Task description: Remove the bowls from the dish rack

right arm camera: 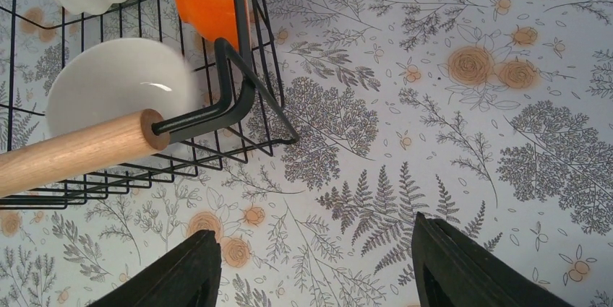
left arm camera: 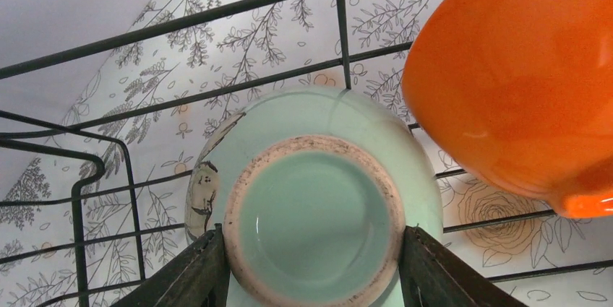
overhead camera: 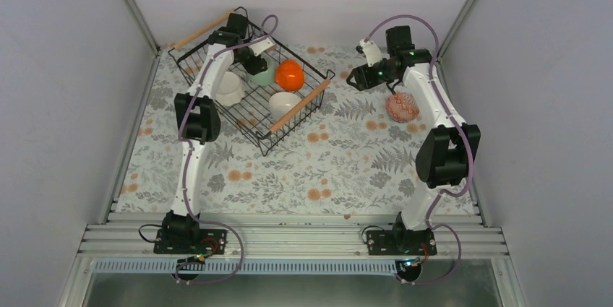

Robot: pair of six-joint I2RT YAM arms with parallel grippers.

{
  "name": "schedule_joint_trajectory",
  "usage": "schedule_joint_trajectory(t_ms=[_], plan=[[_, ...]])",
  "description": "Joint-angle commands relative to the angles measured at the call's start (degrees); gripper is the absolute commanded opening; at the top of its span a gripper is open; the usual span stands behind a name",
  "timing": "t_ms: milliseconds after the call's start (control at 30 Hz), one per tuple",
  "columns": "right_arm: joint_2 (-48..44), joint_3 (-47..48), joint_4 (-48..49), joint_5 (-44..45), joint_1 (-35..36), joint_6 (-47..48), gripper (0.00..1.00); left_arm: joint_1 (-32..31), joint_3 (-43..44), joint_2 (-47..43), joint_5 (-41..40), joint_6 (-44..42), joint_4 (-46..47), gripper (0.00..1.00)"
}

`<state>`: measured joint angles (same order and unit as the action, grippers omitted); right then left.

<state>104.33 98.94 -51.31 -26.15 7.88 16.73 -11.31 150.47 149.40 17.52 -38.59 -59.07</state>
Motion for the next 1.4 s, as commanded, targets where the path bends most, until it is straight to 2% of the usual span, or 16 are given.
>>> schedule_joint_trajectory(t_ms=[0,500,600,933,1367], plan=[[-0.1,1.0,-0.2,-0.6,0.6,0.7,0.64,-1.5,-1.1,-0.1,4.0,-0.7,-3.2,0.46],[-1.4,0.8,-0.1,-0.6,0.6,0.6,0.64,0.3,-1.1,-3.9,4.9,0.1,-4.6,0.30],[-1.6,1.2,-0.3,-0.5,0.6,0.5,0.64,0.5,-1.2,-4.9,4.8,0.6,-4.5,0.22],[-2.1,3.6,-1.5,-4.0,0.9,1.3,0.65,0.7,-1.5,-8.3,4.5,1.7,-3.8,0.22],[-1.4,4.7,-2.1,-3.6,1.7,1.5,0.65,0.9,-1.5,-11.9,-0.1,5.4,1.7,0.21]])
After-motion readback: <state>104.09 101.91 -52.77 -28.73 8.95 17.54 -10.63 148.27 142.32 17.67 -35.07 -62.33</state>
